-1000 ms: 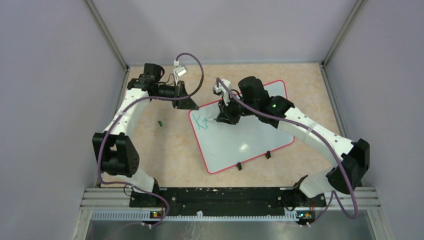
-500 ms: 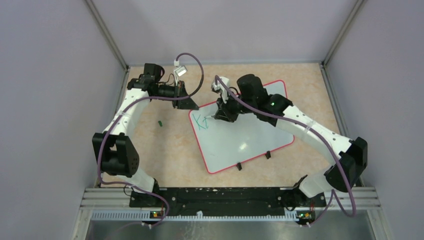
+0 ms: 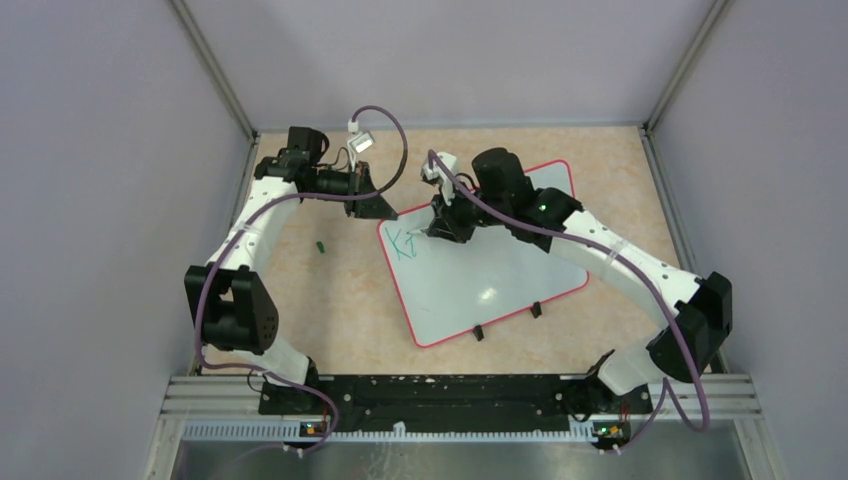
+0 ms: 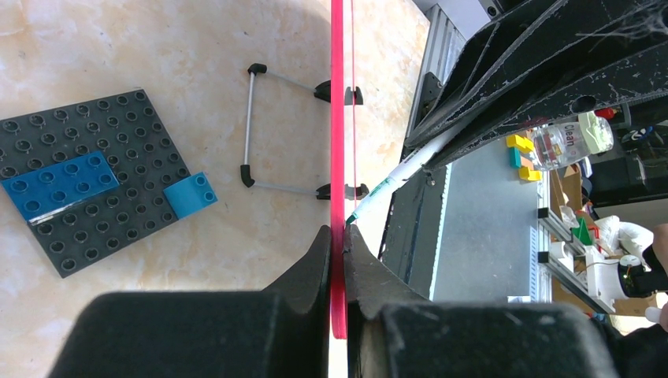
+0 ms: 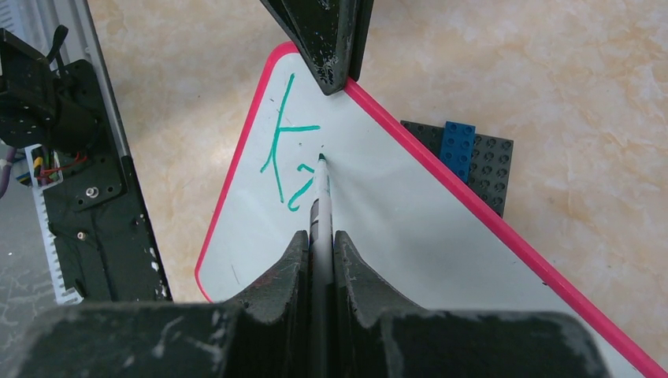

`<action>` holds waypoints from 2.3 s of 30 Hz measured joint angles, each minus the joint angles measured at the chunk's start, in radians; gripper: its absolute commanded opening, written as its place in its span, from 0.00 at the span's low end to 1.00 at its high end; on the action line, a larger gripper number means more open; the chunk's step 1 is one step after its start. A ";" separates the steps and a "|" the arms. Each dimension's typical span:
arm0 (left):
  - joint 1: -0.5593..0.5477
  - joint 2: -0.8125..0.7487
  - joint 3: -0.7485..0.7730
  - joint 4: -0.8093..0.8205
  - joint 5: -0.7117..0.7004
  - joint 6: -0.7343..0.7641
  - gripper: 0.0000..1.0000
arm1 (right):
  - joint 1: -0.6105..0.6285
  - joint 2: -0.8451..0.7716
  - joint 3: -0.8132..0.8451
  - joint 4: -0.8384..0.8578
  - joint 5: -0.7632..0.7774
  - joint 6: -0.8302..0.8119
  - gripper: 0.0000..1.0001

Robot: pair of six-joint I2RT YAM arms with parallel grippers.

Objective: Write a sentence on the whiteboard

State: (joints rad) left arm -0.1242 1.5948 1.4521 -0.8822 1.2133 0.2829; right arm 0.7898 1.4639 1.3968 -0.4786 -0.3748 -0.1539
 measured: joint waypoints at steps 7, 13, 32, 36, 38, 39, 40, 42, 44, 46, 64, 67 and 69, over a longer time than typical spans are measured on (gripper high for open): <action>0.000 0.000 0.000 0.000 0.000 0.000 0.00 | 0.000 0.000 0.000 -0.001 0.000 0.000 0.00; 0.000 0.000 0.000 0.000 0.000 0.000 0.00 | 0.000 0.000 0.000 -0.001 -0.001 0.000 0.00; 0.000 0.000 0.000 0.000 0.002 -0.001 0.00 | 0.000 -0.005 0.000 -0.032 -0.012 -0.001 0.00; -0.001 0.000 0.000 0.000 0.002 -0.003 0.00 | -0.004 -0.017 0.000 -0.032 -0.019 0.002 0.00; -0.001 0.000 0.000 0.000 0.002 -0.004 0.00 | -0.012 -0.029 0.000 -0.033 -0.022 0.002 0.00; -0.001 0.000 0.000 0.000 0.002 -0.004 0.00 | -0.018 -0.035 0.000 -0.034 -0.022 0.002 0.00; -0.001 0.000 0.000 0.000 0.002 -0.004 0.00 | -0.023 -0.039 0.000 -0.035 -0.022 0.002 0.00; -0.001 0.000 0.000 0.000 0.002 -0.004 0.00 | -0.032 -0.047 -0.001 -0.034 -0.018 0.001 0.00; -0.001 0.000 0.000 0.000 0.002 -0.004 0.00 | -0.035 -0.048 -0.002 -0.036 -0.015 0.001 0.00; -0.001 0.000 0.000 0.000 0.002 -0.004 0.00 | -0.036 -0.048 -0.005 -0.038 -0.014 0.000 0.00; -0.002 0.000 0.000 0.000 0.001 -0.004 0.00 | -0.036 -0.045 -0.042 -0.034 -0.015 -0.003 0.00; -0.002 0.000 0.000 0.000 -0.001 -0.004 0.00 | -0.036 -0.044 -0.056 -0.036 -0.019 -0.003 0.00; -0.002 0.000 0.000 0.000 -0.003 -0.004 0.00 | -0.035 -0.043 -0.064 -0.033 -0.024 -0.002 0.00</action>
State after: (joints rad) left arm -0.1261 1.5948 1.4517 -0.8818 1.2102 0.2790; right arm 0.7544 1.4204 1.3323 -0.5117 -0.3992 -0.1562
